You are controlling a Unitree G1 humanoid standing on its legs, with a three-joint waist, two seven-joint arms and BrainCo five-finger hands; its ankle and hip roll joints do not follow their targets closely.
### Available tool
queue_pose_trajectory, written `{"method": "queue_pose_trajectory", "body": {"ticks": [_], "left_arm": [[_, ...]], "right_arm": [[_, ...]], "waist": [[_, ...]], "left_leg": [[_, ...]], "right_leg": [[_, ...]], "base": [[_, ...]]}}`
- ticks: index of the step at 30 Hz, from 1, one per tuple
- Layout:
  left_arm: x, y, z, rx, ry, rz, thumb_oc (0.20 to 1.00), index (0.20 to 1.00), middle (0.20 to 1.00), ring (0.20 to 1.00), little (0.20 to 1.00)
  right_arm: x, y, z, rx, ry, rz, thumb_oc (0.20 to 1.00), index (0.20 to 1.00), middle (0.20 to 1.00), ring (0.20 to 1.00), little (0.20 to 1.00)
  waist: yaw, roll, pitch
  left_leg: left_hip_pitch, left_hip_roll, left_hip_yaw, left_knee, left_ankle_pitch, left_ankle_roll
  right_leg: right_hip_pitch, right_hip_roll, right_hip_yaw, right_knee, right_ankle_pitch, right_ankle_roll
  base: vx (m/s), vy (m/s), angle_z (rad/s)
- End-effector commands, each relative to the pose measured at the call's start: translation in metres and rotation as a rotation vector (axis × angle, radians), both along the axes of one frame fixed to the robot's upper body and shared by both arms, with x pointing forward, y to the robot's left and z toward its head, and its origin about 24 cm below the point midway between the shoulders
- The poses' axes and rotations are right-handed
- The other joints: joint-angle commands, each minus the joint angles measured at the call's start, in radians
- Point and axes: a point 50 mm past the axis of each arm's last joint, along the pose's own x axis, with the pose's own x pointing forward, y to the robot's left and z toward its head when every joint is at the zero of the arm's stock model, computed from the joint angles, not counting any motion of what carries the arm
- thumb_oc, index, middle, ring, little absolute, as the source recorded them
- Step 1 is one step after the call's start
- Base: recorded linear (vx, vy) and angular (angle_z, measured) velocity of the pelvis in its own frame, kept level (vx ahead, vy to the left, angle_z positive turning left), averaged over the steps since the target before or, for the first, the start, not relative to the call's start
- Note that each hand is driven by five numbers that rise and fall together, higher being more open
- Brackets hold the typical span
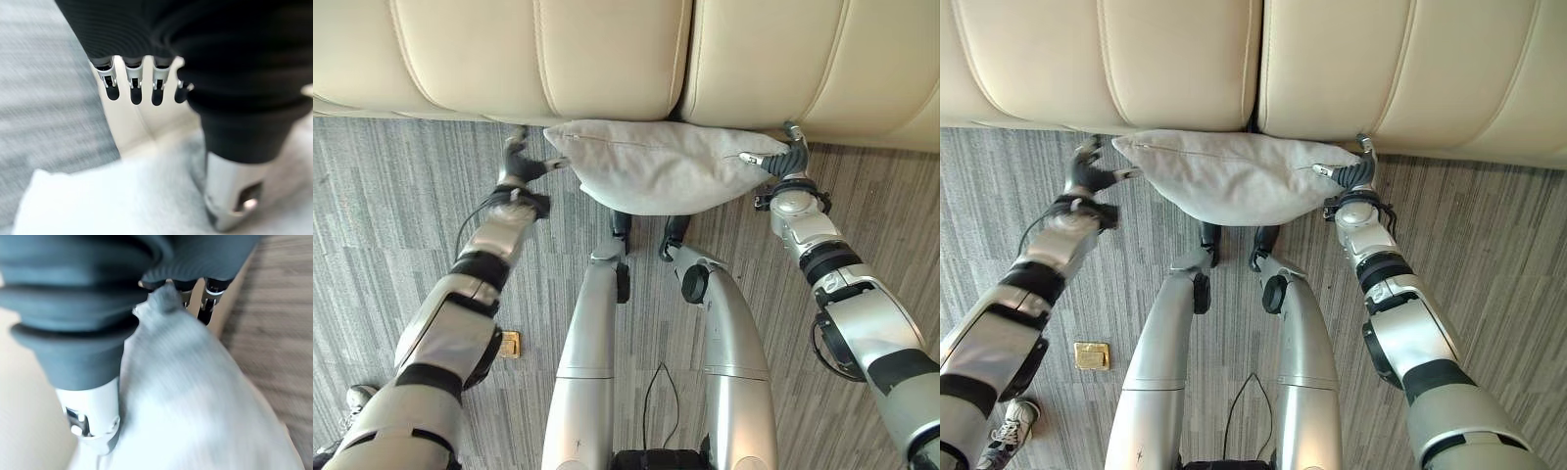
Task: Pick up all the scattered cushions and arrange them neatly on the sofa.
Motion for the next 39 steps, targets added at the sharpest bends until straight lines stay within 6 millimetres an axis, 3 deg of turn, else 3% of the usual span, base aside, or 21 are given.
{"method": "queue_pose_trajectory", "body": {"ticks": [1,2,3,4,8,15,20,21,22,23,24,26,34,39], "left_arm": [[-0.007,-0.014,-0.033,0.01,0.033,-0.033,1.0,1.0,1.0,1.0,1.0],[-0.006,-0.023,-0.029,0.015,0.016,-0.058,1.0,1.0,1.0,1.0,1.0],[-0.006,-0.031,-0.026,0.009,0.005,-0.081,0.831,0.831,0.831,0.831,0.831],[-0.006,-0.038,-0.023,0.007,-0.007,-0.1,0.2,0.2,0.2,0.2,0.2],[-0.011,-0.056,-0.017,-0.061,-0.062,-0.171,0.2,0.2,0.2,0.2,0.2],[-0.037,-0.07,-0.038,-0.245,-0.118,-0.24,0.2,0.2,0.2,0.2,0.2],[-0.066,-0.055,-0.071,-0.273,-0.1,-0.246,0.2,0.2,0.2,0.2,0.2],[-0.08,-0.05,-0.087,-0.287,-0.071,-0.251,0.2,0.2,0.2,0.2,0.2],[-0.081,-0.05,-0.087,-0.287,-0.069,-0.25,0.2,0.2,0.2,0.2,0.2],[-0.089,-0.045,-0.097,-0.297,-0.051,-0.246,0.2,0.2,0.2,0.2,0.2],[-0.114,-0.029,-0.121,-0.297,0.005,-0.231,0.2,0.2,0.2,0.2,0.2],[-0.129,-0.015,-0.133,-0.282,0.038,-0.202,0.2,0.2,0.2,0.2,0.2],[-0.167,0.019,-0.164,-0.308,0.154,-0.118,0.2,0.2,0.2,0.2,0.2],[-0.173,0.02,-0.173,-0.335,0.191,-0.108,0.2,0.2,0.2,0.2,0.2]], "right_arm": [[-0.013,0.034,-0.052,0.099,0.1,0.094,0.2,0.2,0.2,0.2,0.2],[-0.014,0.043,-0.05,0.117,0.088,0.123,0.2,0.2,0.2,0.2,0.2],[-0.014,0.049,-0.049,0.133,0.08,0.145,0.2,0.2,0.2,0.2,0.2],[-0.015,0.054,-0.049,0.146,0.072,0.161,0.2,0.2,0.2,0.2,0.2],[-0.02,0.068,-0.048,0.189,0.031,0.228,0.2,0.2,0.2,0.2,0.2],[-0.041,0.067,-0.054,0.292,-0.064,0.291,0.2,0.2,0.2,0.2,0.2],[-0.072,0.055,-0.075,0.318,-0.094,0.342,0.2,0.2,0.2,0.2,0.2],[-0.086,0.053,-0.083,0.3,-0.096,0.378,0.2,0.2,0.2,0.2,0.2],[-0.087,0.053,-0.083,0.3,-0.095,0.378,0.2,0.2,0.2,0.2,0.2],[-0.095,0.049,-0.087,0.286,-0.094,0.391,0.2,0.2,0.2,0.2,0.2],[-0.116,0.036,-0.096,0.214,-0.08,0.429,0.2,0.2,0.2,0.2,0.2],[-0.129,0.026,-0.101,0.169,-0.067,0.438,0.2,0.2,0.2,0.2,0.2],[-0.156,0.007,-0.105,0.136,-0.053,0.469,0.2,0.2,0.2,0.2,0.2],[-0.161,0.002,-0.106,0.133,-0.054,0.456,0.2,0.2,0.2,0.2,0.2]], "waist": [[0.01,0.027,-0.106],[0.008,0.03,-0.108],[0.007,0.031,-0.109],[0.005,0.031,-0.113],[-0.002,0.029,-0.132],[-0.01,0.018,-0.163],[-0.009,0.003,-0.189],[-0.013,-0.008,-0.207],[-0.013,-0.009,-0.204],[-0.014,-0.012,-0.216],[-0.012,-0.017,-0.267],[-0.009,-0.019,-0.295],[-0.011,-0.013,-0.409],[0.0,-0.023,-0.412]], "left_leg": [[0.025,0.007,-0.059,0.102,-0.16,-0.048],[0.025,0.006,-0.058,0.099,-0.161,-0.046],[0.024,0.003,-0.057,0.1,-0.161,-0.046],[0.027,0.001,-0.057,0.097,-0.16,-0.045],[0.066,-0.001,-0.059,0.06,-0.153,-0.048],[0.313,-0.005,-0.049,-0.152,-0.116,-0.069],[0.549,-0.009,-0.04,-0.307,-0.094,-0.084],[0.622,-0.015,-0.033,-0.362,-0.057,-0.08],[0.628,-0.015,-0.033,-0.366,-0.055,-0.08],[0.677,-0.013,-0.031,-0.394,-0.053,-0.082],[0.81,-0.009,-0.035,-0.473,-0.046,-0.085],[0.891,-0.003,-0.037,-0.522,-0.04,-0.087],[1.083,0.028,-0.028,-0.636,-0.014,-0.105],[1.063,0.06,-0.025,-0.512,0.018,-0.13]], "right_leg": [[0.063,0.002,0.08,-0.112,-0.022,0.126],[0.059,0.003,0.081,-0.113,-0.022,0.126],[0.057,0.004,0.082,-0.114,-0.02,0.125],[0.057,0.006,0.084,-0.116,-0.017,0.125],[0.089,0.006,0.089,-0.155,0.003,0.132],[0.3,0.005,0.09,-0.321,0.049,0.159],[0.514,0.001,0.085,-0.435,0.073,0.18],[0.591,-0.006,0.079,-0.486,0.105,0.178],[0.597,-0.006,0.079,-0.489,0.105,0.178],[0.643,-0.005,0.075,-0.51,0.106,0.182],[0.77,0.005,0.074,-0.566,0.103,0.188],[0.85,0.015,0.071,-0.602,0.098,0.193],[1.03,0.048,0.063,-0.692,0.082,0.199],[1.104,0.062,0.042,-0.709,0.056,0.172]], "base": [[0.01,0.025,0.03],[0.01,0.015,0.05],[0.01,0.011,0.06],[0.01,0.014,0.06],[0.0,0.002,0.01],[0.0,-0.001,0.0],[0.09,-0.029,-0.03],[0.06,-0.041,-0.02],[0.09,-0.049,0.01],[0.32,-0.086,0.0],[0.39,-0.11,-0.07],[0.27,-0.082,-0.16],[0.2,-0.085,-0.01],[0.1,-0.112,0.12]]}}
